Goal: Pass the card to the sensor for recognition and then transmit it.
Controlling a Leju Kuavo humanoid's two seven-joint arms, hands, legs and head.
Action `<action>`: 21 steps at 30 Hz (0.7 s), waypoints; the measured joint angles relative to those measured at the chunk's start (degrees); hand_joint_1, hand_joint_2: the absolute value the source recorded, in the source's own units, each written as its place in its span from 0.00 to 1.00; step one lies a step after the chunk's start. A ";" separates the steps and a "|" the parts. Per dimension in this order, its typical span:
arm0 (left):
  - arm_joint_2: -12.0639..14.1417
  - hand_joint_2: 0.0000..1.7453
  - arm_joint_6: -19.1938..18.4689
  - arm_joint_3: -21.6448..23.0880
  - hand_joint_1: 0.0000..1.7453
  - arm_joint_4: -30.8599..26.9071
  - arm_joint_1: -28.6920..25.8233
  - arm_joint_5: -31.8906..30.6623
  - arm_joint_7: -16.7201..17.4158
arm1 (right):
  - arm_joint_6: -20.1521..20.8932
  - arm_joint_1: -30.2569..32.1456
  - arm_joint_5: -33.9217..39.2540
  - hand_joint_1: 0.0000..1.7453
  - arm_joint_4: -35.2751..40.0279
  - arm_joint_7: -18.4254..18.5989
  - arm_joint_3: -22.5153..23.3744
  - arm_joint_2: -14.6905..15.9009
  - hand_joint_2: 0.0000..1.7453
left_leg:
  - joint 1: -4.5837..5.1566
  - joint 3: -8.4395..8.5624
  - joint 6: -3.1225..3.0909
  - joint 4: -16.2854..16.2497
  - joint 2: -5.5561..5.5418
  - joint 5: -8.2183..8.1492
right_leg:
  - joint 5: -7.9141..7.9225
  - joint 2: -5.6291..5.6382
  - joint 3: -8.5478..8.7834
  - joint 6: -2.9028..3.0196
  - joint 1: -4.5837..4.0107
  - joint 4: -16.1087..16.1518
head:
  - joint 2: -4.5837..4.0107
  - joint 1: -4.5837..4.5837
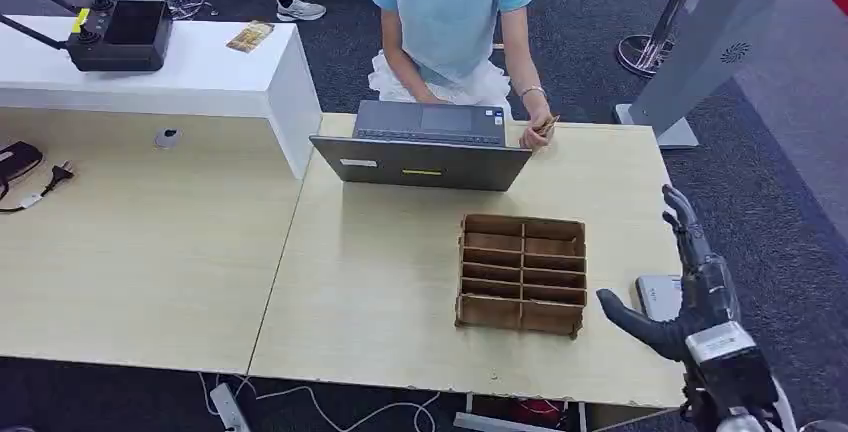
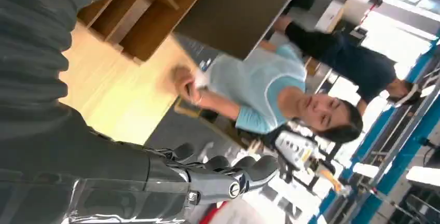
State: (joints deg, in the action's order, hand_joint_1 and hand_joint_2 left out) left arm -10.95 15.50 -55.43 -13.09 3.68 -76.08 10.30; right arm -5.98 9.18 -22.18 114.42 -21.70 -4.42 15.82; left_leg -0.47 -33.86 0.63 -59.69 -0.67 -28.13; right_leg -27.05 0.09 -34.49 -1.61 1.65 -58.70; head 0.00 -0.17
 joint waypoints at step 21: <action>-0.28 0.00 -0.20 -1.55 0.00 0.00 0.07 -0.72 1.11 | -22.46 10.91 -59.12 0.00 3.98 32.23 -13.17 3.30 1.00 | 0.00 0.02 0.00 0.00 0.01 0.00 | 0.00 0.01 0.02 0.00 0.00 0.00 | 0.00 0.02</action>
State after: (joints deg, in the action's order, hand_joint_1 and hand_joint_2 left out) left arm -11.23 15.30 -56.98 -13.09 3.75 -76.81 11.41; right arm -28.44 20.09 -81.30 118.40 10.53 -17.59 19.12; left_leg -0.47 -33.84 0.63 -59.69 -0.65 -28.13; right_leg -27.05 0.10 -34.46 -1.61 1.65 -58.70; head 0.00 -0.15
